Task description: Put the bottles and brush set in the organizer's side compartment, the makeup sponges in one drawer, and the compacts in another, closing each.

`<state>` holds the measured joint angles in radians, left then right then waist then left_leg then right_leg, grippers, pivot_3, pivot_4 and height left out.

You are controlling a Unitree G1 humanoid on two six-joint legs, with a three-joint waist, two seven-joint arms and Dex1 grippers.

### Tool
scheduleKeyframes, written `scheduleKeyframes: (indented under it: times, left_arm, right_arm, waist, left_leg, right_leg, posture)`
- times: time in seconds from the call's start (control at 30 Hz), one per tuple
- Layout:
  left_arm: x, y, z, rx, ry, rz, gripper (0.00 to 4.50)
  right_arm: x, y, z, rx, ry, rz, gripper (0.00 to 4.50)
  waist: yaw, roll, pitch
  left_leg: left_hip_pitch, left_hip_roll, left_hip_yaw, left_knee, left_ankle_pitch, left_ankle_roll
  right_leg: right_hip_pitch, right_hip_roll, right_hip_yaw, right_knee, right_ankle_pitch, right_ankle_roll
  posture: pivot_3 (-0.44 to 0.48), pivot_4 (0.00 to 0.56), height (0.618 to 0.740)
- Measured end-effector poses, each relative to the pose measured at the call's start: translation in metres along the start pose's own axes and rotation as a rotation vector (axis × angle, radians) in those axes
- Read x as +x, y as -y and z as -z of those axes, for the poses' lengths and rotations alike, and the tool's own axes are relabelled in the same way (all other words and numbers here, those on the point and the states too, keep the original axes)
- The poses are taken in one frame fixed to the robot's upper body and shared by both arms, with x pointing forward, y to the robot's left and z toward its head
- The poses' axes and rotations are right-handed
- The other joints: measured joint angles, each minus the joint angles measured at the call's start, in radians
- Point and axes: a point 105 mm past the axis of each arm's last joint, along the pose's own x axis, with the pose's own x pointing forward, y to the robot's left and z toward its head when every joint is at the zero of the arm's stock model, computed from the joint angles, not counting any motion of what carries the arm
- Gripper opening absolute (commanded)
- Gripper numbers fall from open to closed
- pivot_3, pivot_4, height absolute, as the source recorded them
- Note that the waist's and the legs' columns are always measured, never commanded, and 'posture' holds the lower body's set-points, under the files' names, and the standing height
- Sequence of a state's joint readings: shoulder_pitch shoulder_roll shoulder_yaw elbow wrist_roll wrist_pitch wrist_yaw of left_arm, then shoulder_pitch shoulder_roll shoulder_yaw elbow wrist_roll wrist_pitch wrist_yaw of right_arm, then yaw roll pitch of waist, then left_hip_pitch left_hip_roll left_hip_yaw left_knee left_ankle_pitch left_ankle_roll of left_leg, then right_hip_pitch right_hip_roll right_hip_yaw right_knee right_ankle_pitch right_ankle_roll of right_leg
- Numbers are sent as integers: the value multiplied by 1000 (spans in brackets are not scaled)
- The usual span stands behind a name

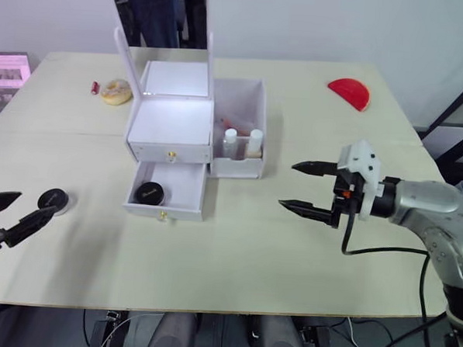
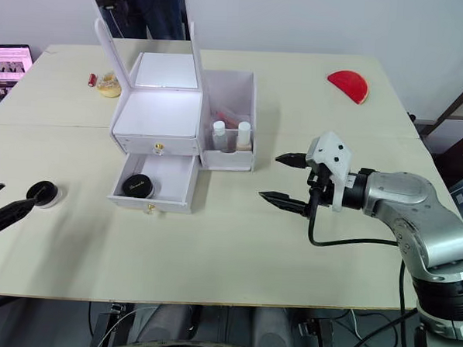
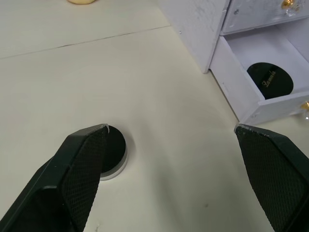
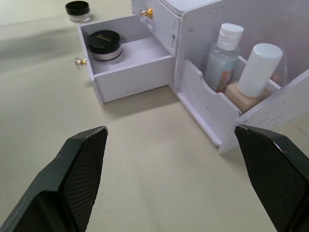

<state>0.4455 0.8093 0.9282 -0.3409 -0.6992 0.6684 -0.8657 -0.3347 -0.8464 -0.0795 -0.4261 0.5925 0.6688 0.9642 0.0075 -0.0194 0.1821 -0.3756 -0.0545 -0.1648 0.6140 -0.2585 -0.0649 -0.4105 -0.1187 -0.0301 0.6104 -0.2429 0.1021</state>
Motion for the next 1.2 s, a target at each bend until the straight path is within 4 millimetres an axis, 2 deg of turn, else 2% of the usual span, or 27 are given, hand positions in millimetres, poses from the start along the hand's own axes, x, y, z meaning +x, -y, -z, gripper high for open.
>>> scheduleKeyframes:
  times: [0.13,0.2,0.3,0.4,0.47,0.53,0.63,0.77,0.9,1.13,1.2]
  left_arm:
    - [-9,-4,8,-20,-15,-35,4387]
    - [-17,-9,10,-6,-26,-56,4387]
    - [-32,-23,16,2,-54,-107,4387]
    - [-52,-40,23,-4,-104,-142,4387]
    - [-65,-55,24,-27,-104,-177,4387]
    - [-73,-65,23,-27,-101,-190,4387]
    - [-81,-79,28,-30,-107,-218,4387]
    - [-88,-87,36,-40,-112,-236,4387]
    - [-86,-89,31,-11,-99,-223,4387]
    - [-80,-85,34,-5,-115,-199,4387]
    - [-74,-79,31,13,-93,-186,4387]
  right_arm:
    - [-1,-1,-1,-10,9,-15,4500]
    - [-8,1,7,20,3,-3,4500]
    - [-33,12,31,107,-26,76,4500]
    - [-78,21,57,158,-75,171,4500]
    - [-104,32,64,164,-83,254,4500]
    - [-119,36,67,147,-92,292,4500]
    - [-130,36,79,143,-127,310,4500]
    - [-136,30,92,159,-179,305,4500]
    - [-135,31,91,150,-179,302,4500]
    - [-122,35,79,97,-164,287,4500]
    - [-108,39,68,61,-143,268,4500]
  waist:
    - [3,-1,0]
    - [7,-1,0]
    - [11,-2,0]
    - [10,-2,0]
    - [5,-1,0]
    - [-1,-1,0]
    - [-11,0,0]
    - [-24,0,0]
    - [-20,0,0]
    - [-19,-1,0]
    - [-22,0,0]
  left_leg:
    - [-1,0,0,0,0,0]
    - [-1,0,0,0,0,0]
    - [-1,-1,1,1,0,0]
    - [-1,-1,2,1,-1,0]
    - [0,0,3,1,-1,0]
    - [1,3,7,1,-1,0]
    - [1,12,18,1,-1,0]
    - [1,17,28,1,-1,0]
    - [1,17,29,0,-1,0]
    - [2,18,29,0,-1,0]
    - [2,19,30,0,-1,0]
  right_leg:
    - [0,0,0,0,1,-1]
    - [0,0,0,-1,1,-1]
    - [1,-1,0,-3,-1,1]
    - [1,-1,0,-3,-2,3]
    - [1,-1,0,-3,-2,3]
    - [0,0,-1,-3,-2,2]
    - [0,0,-3,-4,-2,2]
    - [0,-1,-1,-5,-1,2]
    - [-1,-1,-1,-4,0,1]
    - [-1,-1,-1,-2,0,1]
    - [-1,-1,0,-2,0,1]
  posture:
    - [0,150,739]
    - [0,150,739]
    - [0,150,739]
    - [0,150,739]
    - [0,150,739]
    - [0,150,739]
    - [0,150,739]
    - [0,150,739]
    - [0,150,739]
    - [0,150,739]
    - [0,150,739]
